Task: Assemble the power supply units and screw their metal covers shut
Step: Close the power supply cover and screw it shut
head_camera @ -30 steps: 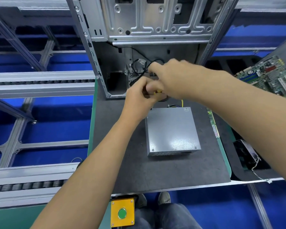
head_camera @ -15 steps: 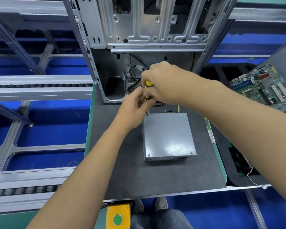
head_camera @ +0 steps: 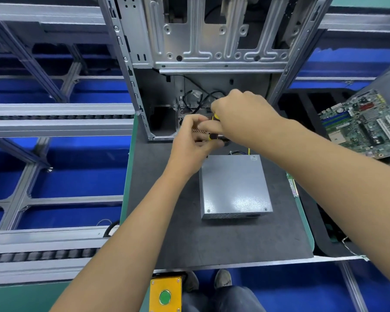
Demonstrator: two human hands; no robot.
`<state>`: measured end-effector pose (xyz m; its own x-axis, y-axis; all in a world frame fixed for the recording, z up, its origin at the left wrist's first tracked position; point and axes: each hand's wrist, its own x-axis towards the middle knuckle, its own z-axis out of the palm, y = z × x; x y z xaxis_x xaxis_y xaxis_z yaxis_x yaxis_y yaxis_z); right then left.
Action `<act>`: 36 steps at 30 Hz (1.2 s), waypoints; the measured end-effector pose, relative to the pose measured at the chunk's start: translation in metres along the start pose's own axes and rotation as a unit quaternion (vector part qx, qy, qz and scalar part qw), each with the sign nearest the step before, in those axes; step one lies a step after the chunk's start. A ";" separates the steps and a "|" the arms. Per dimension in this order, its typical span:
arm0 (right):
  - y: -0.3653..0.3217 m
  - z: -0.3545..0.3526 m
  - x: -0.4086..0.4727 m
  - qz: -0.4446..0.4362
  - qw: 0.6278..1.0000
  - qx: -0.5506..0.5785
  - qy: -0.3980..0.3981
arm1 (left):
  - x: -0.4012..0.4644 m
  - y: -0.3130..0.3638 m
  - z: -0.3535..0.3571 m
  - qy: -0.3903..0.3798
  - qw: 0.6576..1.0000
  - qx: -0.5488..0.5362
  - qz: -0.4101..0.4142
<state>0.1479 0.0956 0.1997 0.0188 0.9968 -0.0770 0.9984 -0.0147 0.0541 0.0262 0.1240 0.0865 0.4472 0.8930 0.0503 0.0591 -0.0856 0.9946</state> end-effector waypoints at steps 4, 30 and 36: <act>0.003 0.002 -0.002 -0.063 0.993 0.084 -0.051 | 0.001 -0.004 -0.001 0.014 0.999 0.016 0.031; 0.001 0.013 -0.004 -0.013 0.987 0.159 0.013 | -0.029 -0.015 -0.038 0.032 0.999 0.010 0.003; 0.037 0.066 -0.033 0.245 0.717 0.630 0.168 | -0.099 -0.073 -0.144 0.099 0.954 0.261 -0.114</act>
<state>0.1882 0.0575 0.1385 0.5812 0.8075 -0.1013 0.1348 -0.2183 -0.9665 -0.1505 0.1054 0.0221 0.1953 0.9762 -0.0938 0.5934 -0.0415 0.8038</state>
